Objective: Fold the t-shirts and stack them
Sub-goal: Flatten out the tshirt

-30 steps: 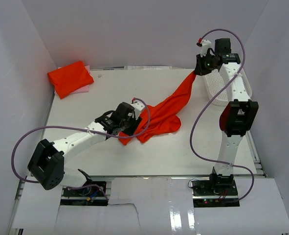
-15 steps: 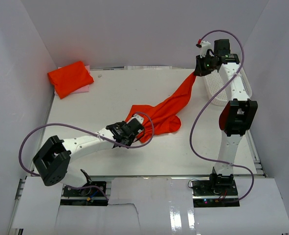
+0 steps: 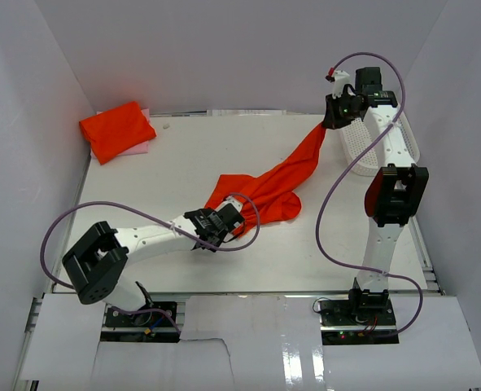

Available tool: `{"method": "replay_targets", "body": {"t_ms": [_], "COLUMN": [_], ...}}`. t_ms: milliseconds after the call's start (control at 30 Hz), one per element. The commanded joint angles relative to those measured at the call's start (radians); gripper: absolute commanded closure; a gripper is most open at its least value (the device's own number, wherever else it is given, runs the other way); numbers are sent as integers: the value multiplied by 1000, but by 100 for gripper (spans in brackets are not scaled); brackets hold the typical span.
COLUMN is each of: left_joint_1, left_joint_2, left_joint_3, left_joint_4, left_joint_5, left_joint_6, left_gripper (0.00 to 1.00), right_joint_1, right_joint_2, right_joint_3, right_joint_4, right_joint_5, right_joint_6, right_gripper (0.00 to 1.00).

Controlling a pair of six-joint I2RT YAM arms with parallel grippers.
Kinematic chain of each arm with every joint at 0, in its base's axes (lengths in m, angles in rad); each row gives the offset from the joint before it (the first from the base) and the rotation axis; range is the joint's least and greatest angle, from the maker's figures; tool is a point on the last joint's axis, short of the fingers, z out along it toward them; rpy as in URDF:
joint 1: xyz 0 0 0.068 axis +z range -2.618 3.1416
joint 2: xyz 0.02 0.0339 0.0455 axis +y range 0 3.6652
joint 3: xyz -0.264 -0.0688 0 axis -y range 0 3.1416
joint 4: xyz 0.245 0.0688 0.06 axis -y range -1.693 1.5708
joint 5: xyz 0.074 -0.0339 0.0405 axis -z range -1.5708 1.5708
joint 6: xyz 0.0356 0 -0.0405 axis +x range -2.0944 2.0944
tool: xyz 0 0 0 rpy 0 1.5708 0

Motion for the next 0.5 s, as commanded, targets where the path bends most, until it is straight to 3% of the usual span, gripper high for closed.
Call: {"method": "replay_targets", "body": {"t_ms": [0, 467], "left_joint_1": [-16, -19], "left_joint_2": [26, 117], "left_joint_3": [33, 63], "left_joint_4": [30, 84], "left_joint_5": [6, 5], "left_joint_6": [17, 79], "left_gripper": [48, 49], "right_joint_1": [0, 1], "right_joint_2": [-26, -27], "right_joint_3": [-9, -15], "right_joint_4": [5, 5], "right_joint_5": [-7, -10], "right_joint_6": [-11, -14], "right_gripper": [92, 92]}}
